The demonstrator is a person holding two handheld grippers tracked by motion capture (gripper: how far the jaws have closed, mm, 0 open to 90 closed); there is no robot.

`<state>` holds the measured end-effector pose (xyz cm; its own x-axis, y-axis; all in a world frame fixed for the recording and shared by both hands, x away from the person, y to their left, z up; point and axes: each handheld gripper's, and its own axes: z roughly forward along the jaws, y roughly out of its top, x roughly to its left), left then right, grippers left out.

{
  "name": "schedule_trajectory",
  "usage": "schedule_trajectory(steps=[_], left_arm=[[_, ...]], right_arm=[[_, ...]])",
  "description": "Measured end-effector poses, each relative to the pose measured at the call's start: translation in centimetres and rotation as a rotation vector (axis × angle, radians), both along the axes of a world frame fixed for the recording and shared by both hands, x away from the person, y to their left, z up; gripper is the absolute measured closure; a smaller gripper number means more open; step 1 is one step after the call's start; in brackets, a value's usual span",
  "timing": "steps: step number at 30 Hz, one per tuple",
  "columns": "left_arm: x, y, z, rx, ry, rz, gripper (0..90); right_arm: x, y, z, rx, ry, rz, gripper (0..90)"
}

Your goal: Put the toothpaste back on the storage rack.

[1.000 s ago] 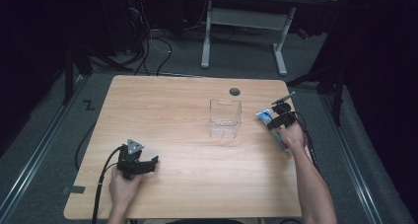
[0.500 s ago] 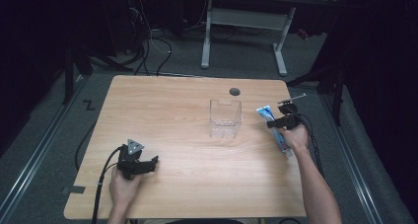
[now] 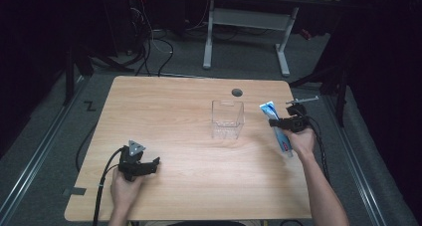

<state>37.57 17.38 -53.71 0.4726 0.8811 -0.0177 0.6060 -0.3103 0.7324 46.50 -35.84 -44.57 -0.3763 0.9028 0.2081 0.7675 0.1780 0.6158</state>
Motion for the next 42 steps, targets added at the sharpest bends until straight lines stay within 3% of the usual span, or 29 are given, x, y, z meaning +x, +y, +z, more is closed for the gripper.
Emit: schedule_trajectory(steps=[4,8,16,31,42], left_arm=[[0.0,0.0,0.0,0.000,0.000,0.000,18.5],[0.0,0.0,0.0,0.000,0.000,0.000,18.5],[0.0,0.0,0.0,0.000,0.000,0.002,18.5],[0.0,0.0,0.0,0.000,0.000,0.002,18.6],[0.0,0.0,0.0,0.000,-0.001,0.002,18.6]], right_arm=[[-0.8,0.6,0.7,0.045,-0.045,0.035,71.9],[-1.3,1.2,1.2,0.051,-0.069,0.059,71.9],[-2.6,2.5,2.6,0.113,-0.144,0.118,71.7],[-3.6,6.0,5.0,0.128,-0.229,0.205,71.4],[-3.4,7.4,6.6,0.139,-0.276,0.229,71.3]])
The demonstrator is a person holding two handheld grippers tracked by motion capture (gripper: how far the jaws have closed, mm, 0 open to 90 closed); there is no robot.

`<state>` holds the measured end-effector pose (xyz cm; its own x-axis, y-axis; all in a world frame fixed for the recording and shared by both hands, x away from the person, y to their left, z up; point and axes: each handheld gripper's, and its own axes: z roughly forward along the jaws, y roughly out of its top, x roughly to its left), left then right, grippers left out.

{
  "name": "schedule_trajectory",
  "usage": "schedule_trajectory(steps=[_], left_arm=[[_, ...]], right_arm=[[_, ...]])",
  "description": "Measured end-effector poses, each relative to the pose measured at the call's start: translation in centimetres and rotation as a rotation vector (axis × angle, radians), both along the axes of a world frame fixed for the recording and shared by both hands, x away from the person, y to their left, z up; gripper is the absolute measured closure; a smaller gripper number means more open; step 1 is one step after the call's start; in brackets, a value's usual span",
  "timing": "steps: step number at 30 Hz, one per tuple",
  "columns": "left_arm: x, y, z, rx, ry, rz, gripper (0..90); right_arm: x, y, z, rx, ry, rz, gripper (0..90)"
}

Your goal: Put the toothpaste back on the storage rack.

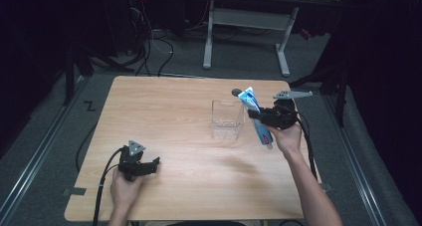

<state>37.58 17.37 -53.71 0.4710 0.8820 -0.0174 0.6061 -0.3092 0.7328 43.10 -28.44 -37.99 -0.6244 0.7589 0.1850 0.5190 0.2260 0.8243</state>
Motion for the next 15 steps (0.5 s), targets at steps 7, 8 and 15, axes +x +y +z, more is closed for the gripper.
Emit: schedule_trajectory(steps=[7,8,15], left_arm=[[0.0,0.0,0.0,0.000,0.000,0.000,18.6],[0.0,0.0,0.0,0.000,0.000,0.000,18.6],[0.0,0.0,0.0,0.000,0.000,0.000,18.5]], right_arm=[[0.2,0.8,0.5,0.011,-0.018,0.012,71.2],[0.3,1.0,0.6,0.012,-0.019,0.012,71.3],[0.7,1.8,0.9,0.010,-0.029,0.025,71.2]])
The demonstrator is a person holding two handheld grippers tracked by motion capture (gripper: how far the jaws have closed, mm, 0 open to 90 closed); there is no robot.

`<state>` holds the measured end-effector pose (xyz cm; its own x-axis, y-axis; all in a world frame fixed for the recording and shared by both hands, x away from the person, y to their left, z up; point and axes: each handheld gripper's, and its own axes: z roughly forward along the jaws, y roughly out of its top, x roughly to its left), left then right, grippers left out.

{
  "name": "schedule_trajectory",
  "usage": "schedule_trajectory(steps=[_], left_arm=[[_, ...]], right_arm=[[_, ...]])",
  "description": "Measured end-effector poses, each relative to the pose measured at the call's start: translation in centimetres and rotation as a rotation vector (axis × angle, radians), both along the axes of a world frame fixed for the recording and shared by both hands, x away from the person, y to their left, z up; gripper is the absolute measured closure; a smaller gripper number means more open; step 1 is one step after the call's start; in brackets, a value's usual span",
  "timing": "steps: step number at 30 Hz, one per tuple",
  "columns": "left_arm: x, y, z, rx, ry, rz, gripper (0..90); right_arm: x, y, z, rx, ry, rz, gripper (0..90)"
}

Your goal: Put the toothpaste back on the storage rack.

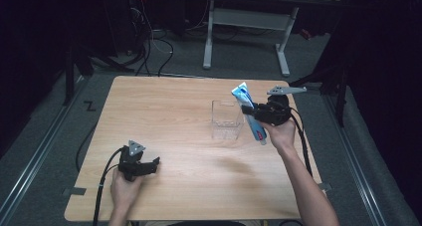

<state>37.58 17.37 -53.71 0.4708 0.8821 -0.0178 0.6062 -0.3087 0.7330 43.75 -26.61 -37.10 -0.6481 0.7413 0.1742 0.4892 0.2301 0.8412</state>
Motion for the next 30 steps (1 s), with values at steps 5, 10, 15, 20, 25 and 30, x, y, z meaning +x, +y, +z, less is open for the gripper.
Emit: schedule_trajectory(steps=[5,10,15,20,25,30], left_arm=[[0.0,0.0,0.0,0.000,0.000,0.000,18.6],[0.0,0.0,0.0,-0.001,0.000,0.000,18.6],[0.0,0.0,0.0,-0.001,0.000,0.000,18.6],[0.0,0.0,0.0,-0.001,0.000,0.000,18.6],[0.0,0.0,0.0,-0.003,0.000,0.000,18.6],[0.0,0.0,0.0,-0.003,0.001,-0.001,18.5]], right_arm=[[0.5,0.6,0.1,0.012,-0.007,-0.004,71.1],[0.8,1.3,0.2,0.012,-0.024,-0.009,71.1],[1.3,2.0,0.6,0.010,-0.039,-0.016,71.1],[2.1,2.7,0.9,0.008,-0.044,-0.023,71.1],[2.9,3.4,1.1,0.008,-0.050,-0.027,71.2],[3.4,3.9,1.2,0.000,-0.051,-0.029,71.1]])
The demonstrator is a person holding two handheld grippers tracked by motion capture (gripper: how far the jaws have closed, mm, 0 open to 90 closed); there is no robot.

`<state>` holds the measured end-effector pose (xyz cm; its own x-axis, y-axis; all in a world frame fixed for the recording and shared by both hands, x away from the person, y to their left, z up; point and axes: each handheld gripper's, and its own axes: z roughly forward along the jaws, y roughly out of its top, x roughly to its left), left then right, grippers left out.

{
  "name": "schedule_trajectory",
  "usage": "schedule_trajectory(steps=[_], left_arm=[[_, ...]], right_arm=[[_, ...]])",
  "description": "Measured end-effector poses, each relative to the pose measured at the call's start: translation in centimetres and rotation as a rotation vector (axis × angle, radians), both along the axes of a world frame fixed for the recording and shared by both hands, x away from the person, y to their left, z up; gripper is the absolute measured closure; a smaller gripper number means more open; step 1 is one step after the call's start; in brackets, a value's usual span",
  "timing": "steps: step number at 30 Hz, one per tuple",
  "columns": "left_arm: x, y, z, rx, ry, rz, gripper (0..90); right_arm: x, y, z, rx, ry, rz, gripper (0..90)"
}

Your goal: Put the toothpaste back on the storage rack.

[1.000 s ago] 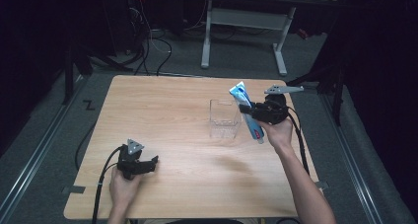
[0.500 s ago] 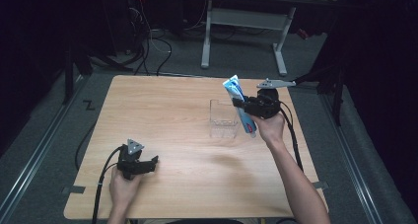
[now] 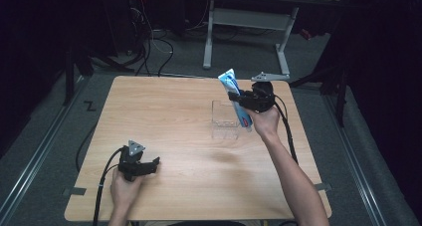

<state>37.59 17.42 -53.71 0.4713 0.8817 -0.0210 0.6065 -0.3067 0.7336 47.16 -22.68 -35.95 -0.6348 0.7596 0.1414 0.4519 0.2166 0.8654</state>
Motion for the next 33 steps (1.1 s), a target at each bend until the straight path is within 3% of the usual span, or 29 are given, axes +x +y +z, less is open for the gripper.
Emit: schedule_trajectory(steps=[16,33], left_arm=[[0.0,0.0,0.0,0.003,0.000,-0.001,18.6],[0.0,0.0,0.0,0.004,0.001,-0.001,18.6]], right_arm=[[2.2,0.7,-0.7,0.031,0.028,-0.038,71.1],[3.8,1.6,-1.0,0.011,0.022,-0.070,70.7]])
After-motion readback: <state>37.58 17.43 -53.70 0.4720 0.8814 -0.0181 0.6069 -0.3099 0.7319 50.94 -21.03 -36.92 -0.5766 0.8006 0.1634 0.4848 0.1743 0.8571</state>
